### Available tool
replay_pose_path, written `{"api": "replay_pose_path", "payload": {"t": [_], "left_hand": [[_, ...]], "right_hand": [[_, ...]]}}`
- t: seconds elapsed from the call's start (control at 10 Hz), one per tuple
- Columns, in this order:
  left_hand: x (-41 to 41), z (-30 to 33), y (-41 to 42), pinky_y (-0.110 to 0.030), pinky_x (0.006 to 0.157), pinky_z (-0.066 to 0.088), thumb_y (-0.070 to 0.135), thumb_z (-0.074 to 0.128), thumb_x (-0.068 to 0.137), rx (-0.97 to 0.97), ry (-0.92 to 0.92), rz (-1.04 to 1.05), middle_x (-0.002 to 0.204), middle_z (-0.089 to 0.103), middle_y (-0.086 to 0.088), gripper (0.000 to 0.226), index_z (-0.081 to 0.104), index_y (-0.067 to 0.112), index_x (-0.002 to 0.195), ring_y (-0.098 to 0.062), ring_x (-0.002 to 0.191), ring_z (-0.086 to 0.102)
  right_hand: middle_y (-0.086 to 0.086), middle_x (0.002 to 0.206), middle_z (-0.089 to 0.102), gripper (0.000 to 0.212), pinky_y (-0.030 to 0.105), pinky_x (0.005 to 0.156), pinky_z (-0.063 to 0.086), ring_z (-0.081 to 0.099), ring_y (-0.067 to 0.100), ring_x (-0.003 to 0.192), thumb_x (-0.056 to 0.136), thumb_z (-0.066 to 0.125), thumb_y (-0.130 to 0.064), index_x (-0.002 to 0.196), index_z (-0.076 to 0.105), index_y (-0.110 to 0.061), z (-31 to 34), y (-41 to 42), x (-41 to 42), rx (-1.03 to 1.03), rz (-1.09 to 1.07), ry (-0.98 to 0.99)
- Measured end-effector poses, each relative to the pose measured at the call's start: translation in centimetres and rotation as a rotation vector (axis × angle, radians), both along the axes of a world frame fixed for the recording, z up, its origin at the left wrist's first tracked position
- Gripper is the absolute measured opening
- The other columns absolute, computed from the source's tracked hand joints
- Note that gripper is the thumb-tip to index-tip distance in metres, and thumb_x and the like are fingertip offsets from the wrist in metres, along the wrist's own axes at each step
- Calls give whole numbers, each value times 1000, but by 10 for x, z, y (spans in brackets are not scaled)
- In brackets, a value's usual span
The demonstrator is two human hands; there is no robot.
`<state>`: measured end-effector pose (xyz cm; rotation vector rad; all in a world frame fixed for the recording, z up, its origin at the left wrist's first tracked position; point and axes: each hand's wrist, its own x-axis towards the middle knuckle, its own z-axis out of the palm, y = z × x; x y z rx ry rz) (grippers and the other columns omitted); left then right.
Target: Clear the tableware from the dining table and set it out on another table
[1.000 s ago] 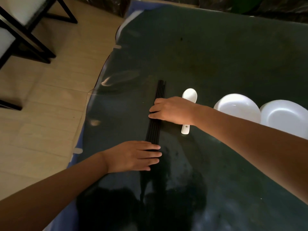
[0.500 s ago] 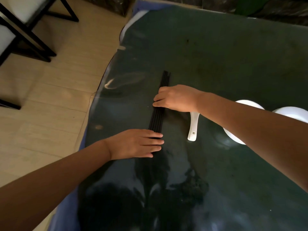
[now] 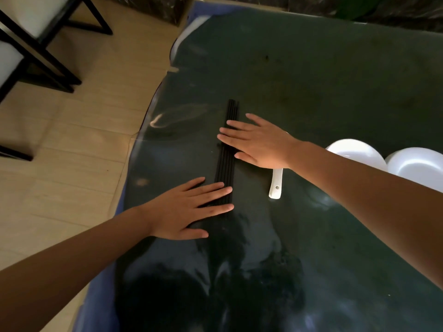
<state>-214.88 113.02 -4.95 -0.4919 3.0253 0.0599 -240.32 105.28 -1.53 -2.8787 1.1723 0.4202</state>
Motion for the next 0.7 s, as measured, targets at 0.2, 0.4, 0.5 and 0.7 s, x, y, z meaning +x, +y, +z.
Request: {"api": "replay_pose_path", "payload": {"t": [0.2, 0.4, 0.5, 0.7], "left_hand": [[2, -2, 2, -55, 110, 11, 60, 32, 89, -47, -28, -4, 155, 15, -4, 67, 13, 32, 147, -24, 143, 13], [5, -2, 0, -57, 109, 11, 60, 34, 88, -39, -49, -1, 155, 15, -3, 68, 15, 31, 147, -22, 143, 13], [7, -2, 1, -56, 111, 6, 61, 32, 88, 14, -66, 19, 156, 11, -4, 69, 12, 31, 147, -21, 145, 6], [-5, 20, 7, -56, 110, -3, 65, 27, 87, 42, -98, 64, 155, 11, -3, 70, 17, 29, 146, -22, 144, 5]], "right_hand": [[-7, 158, -1, 58, 48, 116, -2, -1, 13, 145, 96, 16, -47, 147, -3, -27, -5, 1, -4, 44, -58, 104], [-7, 158, -3, 59, 48, 116, -2, -2, 14, 145, 96, 16, -49, 147, -6, -28, -5, 3, -6, 59, -80, 127], [-7, 158, -2, 59, 50, 115, -3, -2, 14, 146, 96, 16, -49, 147, -5, -27, -5, 5, -4, 71, -101, 138], [1, 155, 23, 54, 48, 116, 6, 17, 19, 144, 97, 25, -43, 147, 16, -24, 13, 14, 3, 16, -188, 48]]}}
